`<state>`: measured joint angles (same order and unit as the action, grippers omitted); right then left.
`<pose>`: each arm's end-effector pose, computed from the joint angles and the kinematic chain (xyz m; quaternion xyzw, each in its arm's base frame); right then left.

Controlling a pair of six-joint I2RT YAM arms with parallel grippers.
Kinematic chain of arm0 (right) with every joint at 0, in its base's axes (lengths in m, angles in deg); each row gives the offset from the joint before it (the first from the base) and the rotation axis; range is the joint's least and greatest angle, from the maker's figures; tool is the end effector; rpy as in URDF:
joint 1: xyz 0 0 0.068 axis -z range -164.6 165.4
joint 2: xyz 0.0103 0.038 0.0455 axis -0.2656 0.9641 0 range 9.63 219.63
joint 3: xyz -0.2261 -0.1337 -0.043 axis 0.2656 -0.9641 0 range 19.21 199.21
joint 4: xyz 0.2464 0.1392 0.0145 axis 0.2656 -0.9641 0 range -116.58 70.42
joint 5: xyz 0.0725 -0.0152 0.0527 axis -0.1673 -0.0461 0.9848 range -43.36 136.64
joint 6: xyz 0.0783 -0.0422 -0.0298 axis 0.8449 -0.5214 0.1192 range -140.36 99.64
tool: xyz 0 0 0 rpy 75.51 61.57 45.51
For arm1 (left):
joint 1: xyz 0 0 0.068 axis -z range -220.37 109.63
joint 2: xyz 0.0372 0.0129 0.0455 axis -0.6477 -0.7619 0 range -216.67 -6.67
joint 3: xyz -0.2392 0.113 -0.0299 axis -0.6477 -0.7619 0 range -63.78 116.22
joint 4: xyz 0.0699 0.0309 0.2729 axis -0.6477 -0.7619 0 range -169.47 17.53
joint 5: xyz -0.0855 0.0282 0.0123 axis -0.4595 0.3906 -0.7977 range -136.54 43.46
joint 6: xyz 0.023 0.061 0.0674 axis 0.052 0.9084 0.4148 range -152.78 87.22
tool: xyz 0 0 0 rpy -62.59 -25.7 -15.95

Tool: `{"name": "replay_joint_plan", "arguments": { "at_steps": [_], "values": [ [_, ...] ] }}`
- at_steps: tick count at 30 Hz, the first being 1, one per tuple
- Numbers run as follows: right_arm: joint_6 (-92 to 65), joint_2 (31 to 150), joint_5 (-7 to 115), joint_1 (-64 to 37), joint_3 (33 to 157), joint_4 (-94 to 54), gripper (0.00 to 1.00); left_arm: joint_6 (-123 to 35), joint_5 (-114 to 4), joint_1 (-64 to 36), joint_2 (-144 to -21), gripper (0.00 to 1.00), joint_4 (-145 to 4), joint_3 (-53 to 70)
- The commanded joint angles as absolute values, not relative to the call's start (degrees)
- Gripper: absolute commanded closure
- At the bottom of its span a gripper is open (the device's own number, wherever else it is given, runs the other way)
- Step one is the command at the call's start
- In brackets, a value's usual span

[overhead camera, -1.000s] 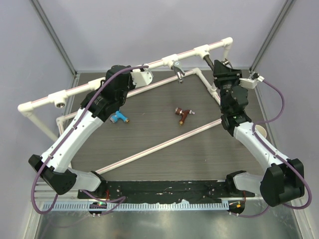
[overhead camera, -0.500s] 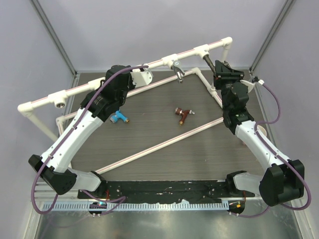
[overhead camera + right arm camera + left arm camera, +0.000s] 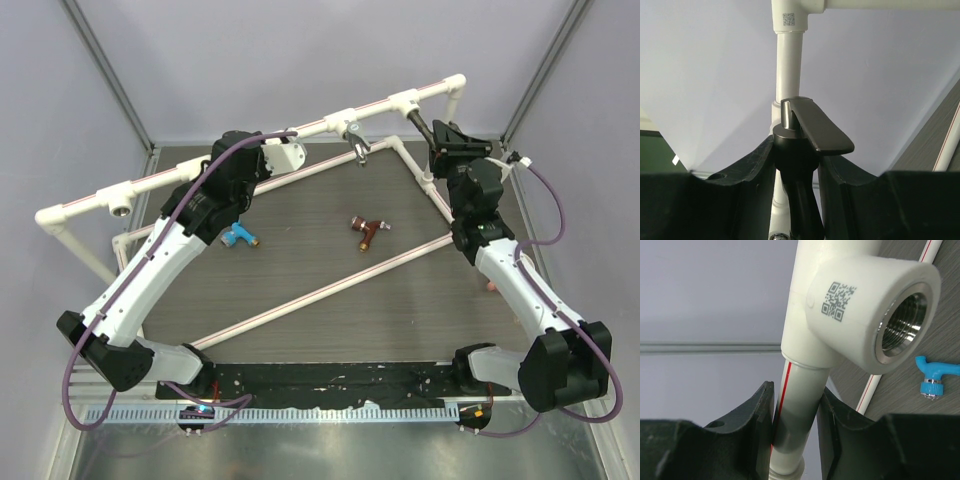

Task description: Install the water faucets

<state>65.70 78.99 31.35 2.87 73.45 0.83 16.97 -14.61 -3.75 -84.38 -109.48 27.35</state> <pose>0.3553 0.0561 0.3563 0.4785 0.4761 0.4967 0.5456 0.3042 -0.1704 0.4270 0.4408 0.6896 0.2888 0.4967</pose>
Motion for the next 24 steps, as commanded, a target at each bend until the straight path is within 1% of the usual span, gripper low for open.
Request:
{"name": "replay_joint_plan", "arguments": {
  "at_steps": [1,4,8,17,21,24],
  "values": [
    [59.3,81.3,35.7,2.1,76.9,0.9,0.99,9.0,-21.8,-2.1,-83.4,1.00,-110.3,26.8],
    [52.3,82.4,36.4,1.4,79.0,1.4,0.99,8.8,-21.9,-2.1,-83.6,1.00,-110.5,27.0],
    [43.7,83.1,35.0,-0.6,78.7,4.4,0.99,8.7,-21.8,-2.1,-83.5,1.00,-110.9,27.3],
    [17.3,82.4,30.9,-7.0,71.9,19.1,0.99,8.3,-22.1,-2.1,-83.9,1.00,-111.6,27.9],
    [11.8,83.8,31.4,-8.2,68.4,29.3,0.99,8.2,-22.4,-2.1,-84.1,1.00,-111.9,28.1],
    [12.0,85.1,32.1,-8.2,68.1,31.0,0.99,8.3,-22.5,-2.1,-83.8,1.00,-112.1,28.2]
  ]
}}
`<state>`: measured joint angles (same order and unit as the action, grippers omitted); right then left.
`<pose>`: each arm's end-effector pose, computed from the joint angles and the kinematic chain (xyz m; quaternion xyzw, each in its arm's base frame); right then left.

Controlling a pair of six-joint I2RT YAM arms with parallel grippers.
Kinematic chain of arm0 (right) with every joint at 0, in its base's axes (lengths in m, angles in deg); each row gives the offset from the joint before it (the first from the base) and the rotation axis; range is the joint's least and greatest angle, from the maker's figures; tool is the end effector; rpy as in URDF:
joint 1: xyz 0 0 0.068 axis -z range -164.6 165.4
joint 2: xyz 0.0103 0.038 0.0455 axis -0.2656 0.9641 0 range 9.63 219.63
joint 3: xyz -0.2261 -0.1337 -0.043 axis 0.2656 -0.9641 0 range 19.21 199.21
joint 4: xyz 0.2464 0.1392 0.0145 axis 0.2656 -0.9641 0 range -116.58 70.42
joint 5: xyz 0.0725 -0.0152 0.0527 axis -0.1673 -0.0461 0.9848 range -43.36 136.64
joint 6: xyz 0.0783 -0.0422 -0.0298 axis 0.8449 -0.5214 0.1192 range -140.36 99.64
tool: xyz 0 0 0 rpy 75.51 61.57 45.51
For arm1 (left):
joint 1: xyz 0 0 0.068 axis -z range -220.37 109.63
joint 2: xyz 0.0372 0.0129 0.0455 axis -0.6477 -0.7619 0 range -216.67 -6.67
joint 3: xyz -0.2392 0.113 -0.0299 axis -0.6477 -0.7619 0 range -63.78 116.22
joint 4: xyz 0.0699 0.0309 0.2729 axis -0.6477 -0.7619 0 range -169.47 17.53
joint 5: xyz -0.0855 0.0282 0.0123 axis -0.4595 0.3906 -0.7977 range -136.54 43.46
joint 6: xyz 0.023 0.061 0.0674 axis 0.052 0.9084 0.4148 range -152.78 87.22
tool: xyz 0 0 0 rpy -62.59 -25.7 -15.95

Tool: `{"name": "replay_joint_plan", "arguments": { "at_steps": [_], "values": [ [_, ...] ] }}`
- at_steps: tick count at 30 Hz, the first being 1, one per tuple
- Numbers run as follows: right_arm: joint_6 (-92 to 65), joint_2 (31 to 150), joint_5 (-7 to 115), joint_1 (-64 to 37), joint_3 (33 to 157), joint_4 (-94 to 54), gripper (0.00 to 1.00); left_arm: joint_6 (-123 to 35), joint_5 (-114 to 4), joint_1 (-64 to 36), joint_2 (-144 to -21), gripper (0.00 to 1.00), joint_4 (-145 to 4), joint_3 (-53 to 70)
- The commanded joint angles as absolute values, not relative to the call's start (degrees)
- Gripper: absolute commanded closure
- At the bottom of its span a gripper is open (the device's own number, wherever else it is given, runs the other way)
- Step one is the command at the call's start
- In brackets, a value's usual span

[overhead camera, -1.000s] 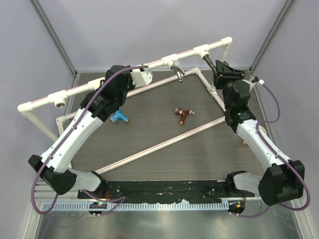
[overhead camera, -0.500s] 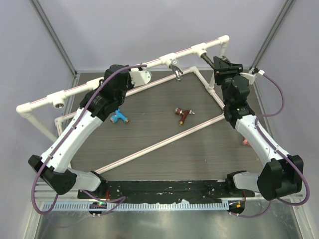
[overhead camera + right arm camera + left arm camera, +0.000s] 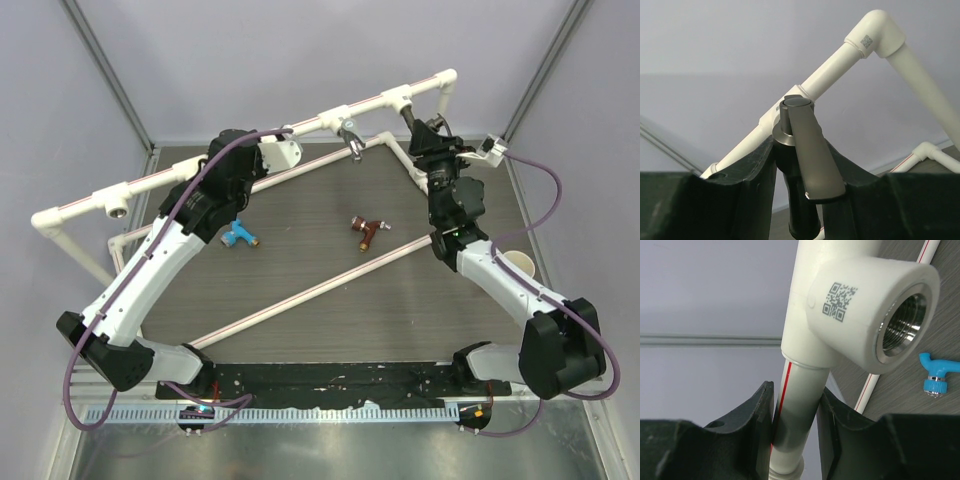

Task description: Install the water faucets

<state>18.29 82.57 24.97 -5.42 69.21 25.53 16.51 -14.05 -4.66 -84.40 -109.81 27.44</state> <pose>0.3443 0.0975 0.3675 0.2391 0.5173 0.3131 0.7597 0.3067 -0.1645 0.4269 0.4310 0.6963 0.2947 0.4925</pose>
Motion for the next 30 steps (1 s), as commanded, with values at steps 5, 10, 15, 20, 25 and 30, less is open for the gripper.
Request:
{"name": "replay_joint_plan", "arguments": {
  "at_steps": [5,10,15,20,25,30],
  "values": [
    [14.8,84.8,31.4,-7.5,70.9,27.5,0.99,8.3,-22.6,-2.2,-83.4,1.00,-112.0,28.1],
    [23.6,84.2,36.2,-3.5,74.7,19.6,0.99,8.4,-22.8,-2.1,-83.2,1.00,-112.0,27.9],
    [29.7,84.3,38.2,-1.1,78.2,12.1,0.99,8.4,-23.0,-2.1,-83.2,1.00,-112.0,27.9],
    [35.3,84.6,38.1,-1.1,78.7,9.3,0.99,8.4,-23.2,-2.1,-83.1,1.00,-112.0,27.9],
    [41.7,84.6,36.3,-1.2,76.1,9.9,0.99,8.3,-23.3,-2.0,-83.0,1.00,-112.0,28.0],
    [49.9,84.7,34.2,-1.2,74.0,9.3,0.99,8.3,-23.5,-2.1,-83.0,1.00,-112.0,28.0]
  ]
}}
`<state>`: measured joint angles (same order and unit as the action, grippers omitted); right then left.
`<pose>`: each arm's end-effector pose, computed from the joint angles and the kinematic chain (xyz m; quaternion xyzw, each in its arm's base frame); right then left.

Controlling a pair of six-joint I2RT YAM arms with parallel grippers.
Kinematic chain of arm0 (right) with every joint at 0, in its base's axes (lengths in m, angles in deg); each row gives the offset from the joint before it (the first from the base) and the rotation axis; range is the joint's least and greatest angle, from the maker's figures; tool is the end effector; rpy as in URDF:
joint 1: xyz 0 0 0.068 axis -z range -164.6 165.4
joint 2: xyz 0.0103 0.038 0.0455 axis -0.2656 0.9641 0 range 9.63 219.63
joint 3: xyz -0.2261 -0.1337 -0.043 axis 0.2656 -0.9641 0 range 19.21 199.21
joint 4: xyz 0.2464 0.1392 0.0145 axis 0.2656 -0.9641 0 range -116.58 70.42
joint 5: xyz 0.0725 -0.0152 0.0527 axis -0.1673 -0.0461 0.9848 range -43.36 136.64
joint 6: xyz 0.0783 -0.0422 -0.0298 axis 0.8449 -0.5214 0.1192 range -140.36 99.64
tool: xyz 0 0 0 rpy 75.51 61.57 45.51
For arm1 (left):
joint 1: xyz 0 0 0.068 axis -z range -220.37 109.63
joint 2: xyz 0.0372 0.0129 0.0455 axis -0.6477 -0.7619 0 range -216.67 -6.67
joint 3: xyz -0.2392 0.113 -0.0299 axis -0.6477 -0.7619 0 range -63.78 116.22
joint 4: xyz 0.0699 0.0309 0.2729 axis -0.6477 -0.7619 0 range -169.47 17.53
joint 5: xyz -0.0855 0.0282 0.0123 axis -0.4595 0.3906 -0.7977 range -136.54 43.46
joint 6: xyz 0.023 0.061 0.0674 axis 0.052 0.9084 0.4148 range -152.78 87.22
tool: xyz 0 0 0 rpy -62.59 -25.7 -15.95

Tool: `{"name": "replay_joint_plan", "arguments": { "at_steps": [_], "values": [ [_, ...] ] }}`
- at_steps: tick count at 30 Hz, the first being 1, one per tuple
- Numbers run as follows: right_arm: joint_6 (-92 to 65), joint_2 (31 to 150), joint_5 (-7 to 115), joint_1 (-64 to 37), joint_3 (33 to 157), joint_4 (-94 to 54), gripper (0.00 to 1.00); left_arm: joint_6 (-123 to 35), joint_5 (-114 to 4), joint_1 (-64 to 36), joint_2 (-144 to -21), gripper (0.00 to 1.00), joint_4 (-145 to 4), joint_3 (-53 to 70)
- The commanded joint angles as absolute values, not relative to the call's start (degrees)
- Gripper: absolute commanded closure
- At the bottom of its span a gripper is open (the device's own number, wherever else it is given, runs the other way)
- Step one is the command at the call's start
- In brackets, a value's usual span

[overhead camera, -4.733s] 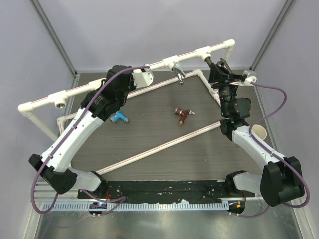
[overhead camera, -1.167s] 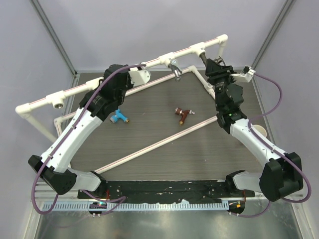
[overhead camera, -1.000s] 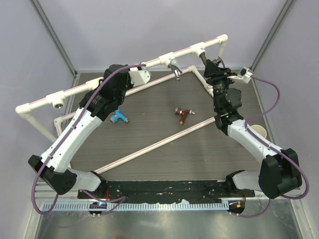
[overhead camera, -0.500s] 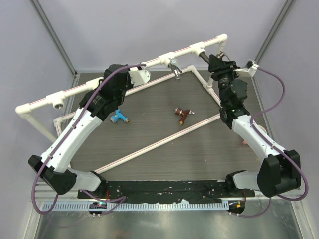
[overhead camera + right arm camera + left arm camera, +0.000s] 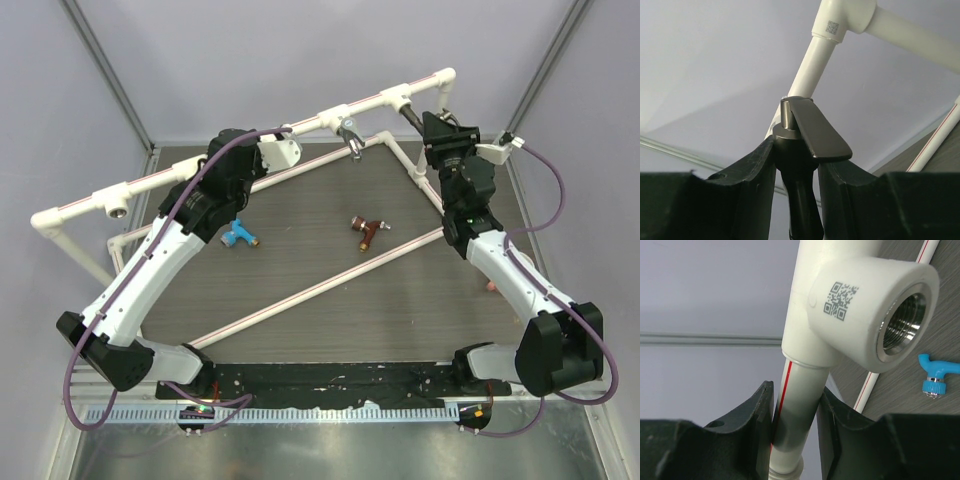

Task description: Install the water faucets

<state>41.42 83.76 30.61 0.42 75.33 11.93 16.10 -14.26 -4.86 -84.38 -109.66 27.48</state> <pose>0.3678 0.0742 0.3711 0.3440 0.5192 0.4151 0.6632 0.3073 -0.1637 0.4276 0.4273 0.6978 0.2923 0.4950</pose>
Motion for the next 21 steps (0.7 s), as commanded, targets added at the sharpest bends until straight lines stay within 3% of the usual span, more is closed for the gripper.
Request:
{"name": "replay_joint_plan", "arguments": {
  "at_steps": [1,21],
  "values": [
    [53.0,84.7,34.0,-1.2,74.0,8.9,0.99,8.3,-23.5,-2.0,-82.9,1.00,-112.0,28.0],
    [71.9,85.4,36.6,-1.1,75.9,6.0,0.99,8.4,-23.4,-1.8,-82.2,1.00,-111.2,27.5]
  ]
}}
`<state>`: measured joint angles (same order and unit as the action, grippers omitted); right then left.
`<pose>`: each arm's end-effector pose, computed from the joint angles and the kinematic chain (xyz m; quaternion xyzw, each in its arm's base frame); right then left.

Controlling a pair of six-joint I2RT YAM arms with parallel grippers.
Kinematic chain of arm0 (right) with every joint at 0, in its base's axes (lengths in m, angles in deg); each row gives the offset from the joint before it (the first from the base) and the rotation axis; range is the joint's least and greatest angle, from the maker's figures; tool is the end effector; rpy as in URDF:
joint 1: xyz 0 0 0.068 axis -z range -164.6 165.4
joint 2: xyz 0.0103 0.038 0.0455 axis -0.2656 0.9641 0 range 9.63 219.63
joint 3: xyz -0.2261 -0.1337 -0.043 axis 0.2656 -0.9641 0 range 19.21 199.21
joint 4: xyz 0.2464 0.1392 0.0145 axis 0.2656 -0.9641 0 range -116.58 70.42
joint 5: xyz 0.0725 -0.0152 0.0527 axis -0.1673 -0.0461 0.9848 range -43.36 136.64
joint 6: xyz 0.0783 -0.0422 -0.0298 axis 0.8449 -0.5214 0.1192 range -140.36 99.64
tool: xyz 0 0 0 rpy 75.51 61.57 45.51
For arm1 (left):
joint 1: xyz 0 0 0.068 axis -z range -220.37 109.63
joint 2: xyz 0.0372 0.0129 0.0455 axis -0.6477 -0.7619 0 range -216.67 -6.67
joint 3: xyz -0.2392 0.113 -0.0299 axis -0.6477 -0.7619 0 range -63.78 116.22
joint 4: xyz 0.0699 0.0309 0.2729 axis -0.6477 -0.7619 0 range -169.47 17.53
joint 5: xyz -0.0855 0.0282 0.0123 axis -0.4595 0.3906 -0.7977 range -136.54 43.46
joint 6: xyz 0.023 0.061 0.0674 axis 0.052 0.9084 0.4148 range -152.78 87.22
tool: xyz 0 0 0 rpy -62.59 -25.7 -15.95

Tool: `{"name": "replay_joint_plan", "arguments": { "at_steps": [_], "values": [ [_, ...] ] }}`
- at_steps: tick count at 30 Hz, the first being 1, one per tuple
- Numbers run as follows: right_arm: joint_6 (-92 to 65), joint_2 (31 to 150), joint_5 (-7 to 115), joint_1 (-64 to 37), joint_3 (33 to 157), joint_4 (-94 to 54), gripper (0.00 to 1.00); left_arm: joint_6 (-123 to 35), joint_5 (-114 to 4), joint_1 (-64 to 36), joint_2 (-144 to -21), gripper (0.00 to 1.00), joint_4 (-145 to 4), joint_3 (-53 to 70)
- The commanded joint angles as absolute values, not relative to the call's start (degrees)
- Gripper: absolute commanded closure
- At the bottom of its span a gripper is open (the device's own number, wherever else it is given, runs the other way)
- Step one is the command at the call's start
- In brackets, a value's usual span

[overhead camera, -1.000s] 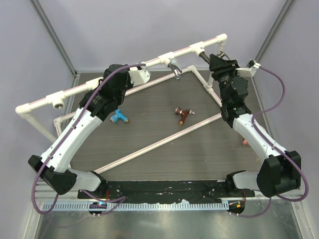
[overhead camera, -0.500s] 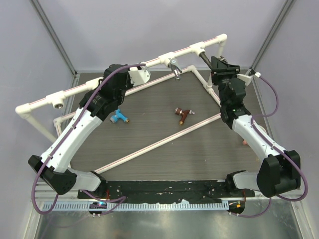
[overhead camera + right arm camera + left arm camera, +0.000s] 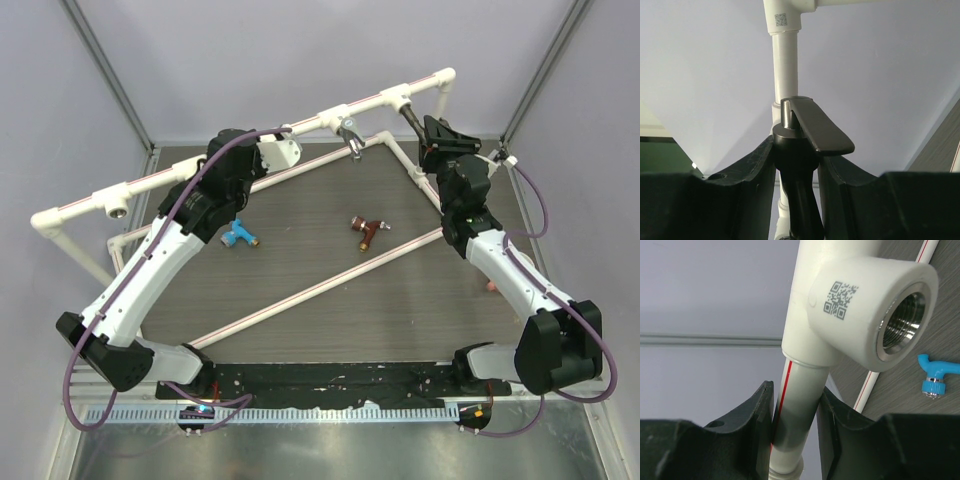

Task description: Install the water faucets

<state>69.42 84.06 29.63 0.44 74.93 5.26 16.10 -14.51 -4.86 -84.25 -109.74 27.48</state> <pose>0.3720 0.0737 0.3484 0.4890 0.4582 0.5223 0.5274 0.3066 -0.1636 0.4281 0.4283 0.6973 0.2905 0.4959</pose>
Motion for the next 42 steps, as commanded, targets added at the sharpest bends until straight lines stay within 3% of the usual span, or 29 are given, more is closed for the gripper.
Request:
{"name": "replay_joint_plan", "arguments": {
  "at_steps": [1,3,4,6,7,9,13,21,28,39,42],
  "values": [
    [71.6,84.8,36.3,-1.1,75.6,6.3,0.99,8.4,-23.4,-1.7,-82.1,0.99,-110.9,27.5],
    [70.9,84.0,36.0,-0.9,74.6,7.1,0.99,8.3,-23.5,-1.7,-81.7,0.90,-110.3,27.5],
    [70.1,83.7,36.0,-0.8,74.2,7.3,0.99,8.1,-23.5,-1.8,-81.6,0.75,-110.0,27.5],
    [68.9,82.1,35.7,-0.4,73.3,7.5,0.99,7.4,-23.6,-1.7,-81.6,0.55,-109.6,27.9],
    [67.6,81.4,35.2,-0.3,72.9,7.7,0.99,7.0,-23.6,-1.7,-81.6,0.38,-109.5,28.1],
    [66.2,79.2,34.4,-0.1,71.4,8.4,0.99,6.1,-24.0,-1.7,-81.5,0.21,-109.1,28.8],
    [62.8,74.9,31.9,0.0,68.6,8.6,0.99,4.6,-24.7,-1.8,-81.7,0.03,-108.4,29.7],
    [44.6,63.8,32.3,0.0,63.9,10.1,0.99,-4.8,-27.8,-1.7,-80.6,0.00,-108.7,35.8],
    [31.1,54.6,51.5,0.0,61.6,14.2,0.99,-19.0,-56.9,-1.5,-74.8,0.00,-106.2,34.7],
    [25.2,49.1,79.2,-0.1,60.4,19.5,0.99,-35.9,-86.9,-1.4,-72.2,0.00,-98.8,25.7],
    [26.0,49.6,84.1,-0.1,60.3,22.3,0.99,-37.7,-88.9,-1.0,-74.0,0.00,-98.2,25.4]
  ]
}}
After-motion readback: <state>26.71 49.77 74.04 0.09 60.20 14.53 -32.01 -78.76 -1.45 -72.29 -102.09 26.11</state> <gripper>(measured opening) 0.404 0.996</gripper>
